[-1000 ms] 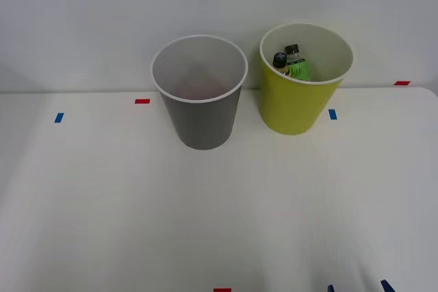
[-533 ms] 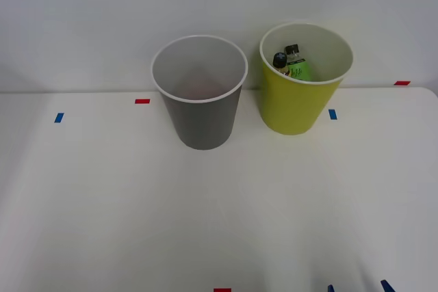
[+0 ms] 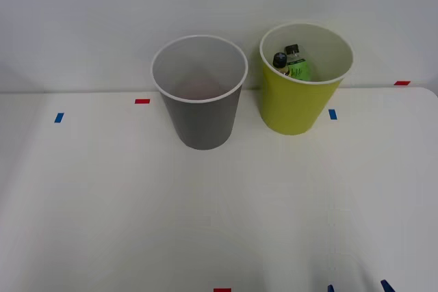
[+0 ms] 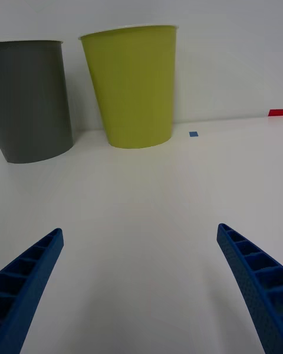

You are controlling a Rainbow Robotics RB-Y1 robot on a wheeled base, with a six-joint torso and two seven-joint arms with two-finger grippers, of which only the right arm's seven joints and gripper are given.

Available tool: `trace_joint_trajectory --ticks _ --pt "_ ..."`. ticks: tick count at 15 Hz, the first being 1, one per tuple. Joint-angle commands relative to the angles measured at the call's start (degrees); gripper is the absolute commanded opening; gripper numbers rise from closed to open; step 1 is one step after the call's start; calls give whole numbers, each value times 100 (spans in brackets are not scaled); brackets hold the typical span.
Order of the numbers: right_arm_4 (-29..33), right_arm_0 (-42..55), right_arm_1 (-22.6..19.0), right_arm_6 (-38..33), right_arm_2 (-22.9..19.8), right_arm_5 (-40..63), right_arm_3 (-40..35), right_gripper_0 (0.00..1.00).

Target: Put cans in the gray bin, plastic bottles in the light green bin

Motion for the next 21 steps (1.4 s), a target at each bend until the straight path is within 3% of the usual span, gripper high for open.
trace_joint_trajectory --ticks 1,21 --pt "0 0 0 0 0 1 0 90" --pt "0 0 0 0 0 1 0 89"
